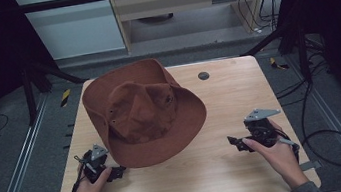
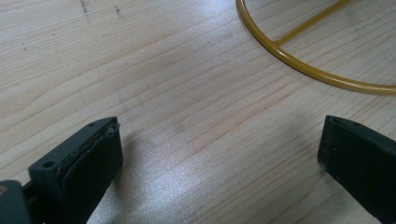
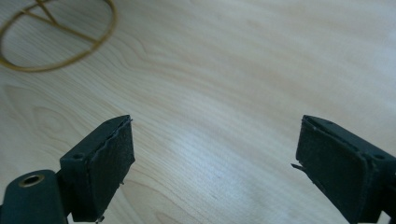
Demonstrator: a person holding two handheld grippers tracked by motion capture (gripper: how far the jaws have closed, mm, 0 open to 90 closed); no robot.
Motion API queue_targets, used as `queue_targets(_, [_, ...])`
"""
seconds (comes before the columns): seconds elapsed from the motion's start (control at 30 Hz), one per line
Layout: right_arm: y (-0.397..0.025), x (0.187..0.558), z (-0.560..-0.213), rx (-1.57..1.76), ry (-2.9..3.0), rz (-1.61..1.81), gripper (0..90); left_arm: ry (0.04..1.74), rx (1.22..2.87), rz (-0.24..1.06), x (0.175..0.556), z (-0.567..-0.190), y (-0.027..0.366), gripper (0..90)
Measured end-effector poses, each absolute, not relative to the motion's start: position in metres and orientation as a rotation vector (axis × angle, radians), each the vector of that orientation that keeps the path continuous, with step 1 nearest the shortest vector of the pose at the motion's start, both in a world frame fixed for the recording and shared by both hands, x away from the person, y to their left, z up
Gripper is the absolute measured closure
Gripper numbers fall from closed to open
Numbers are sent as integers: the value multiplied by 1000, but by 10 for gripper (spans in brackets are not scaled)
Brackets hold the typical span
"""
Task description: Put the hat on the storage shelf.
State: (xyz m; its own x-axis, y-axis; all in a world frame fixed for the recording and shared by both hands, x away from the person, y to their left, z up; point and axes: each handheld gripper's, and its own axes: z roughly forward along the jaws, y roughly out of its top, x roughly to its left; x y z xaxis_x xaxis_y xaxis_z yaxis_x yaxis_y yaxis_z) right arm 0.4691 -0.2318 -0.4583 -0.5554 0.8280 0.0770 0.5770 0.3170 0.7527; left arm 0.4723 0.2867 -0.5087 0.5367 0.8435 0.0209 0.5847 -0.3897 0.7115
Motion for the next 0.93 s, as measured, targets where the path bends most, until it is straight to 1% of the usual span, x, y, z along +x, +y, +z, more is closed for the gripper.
queue_targets(0.17, [-231,476,-493,1345,2233,1084,117,1150,2117,507,472,-509,287,0])
queue_targets(0.2, [-229,477,-495,1354,2239,1073,117,1150,2117,507,472,-509,287,0])
queue_targets(0.5, [-230,485,-505,1388,2226,981,110,1149,2118,506,473,-509,287,0])
queue_targets(0.67, [-230,484,-512,1314,2182,951,72,1149,2118,506,473,-509,287,0])
queue_targets(0.93, [-230,483,-512,1334,2164,940,61,1148,2118,505,473,-509,287,0])
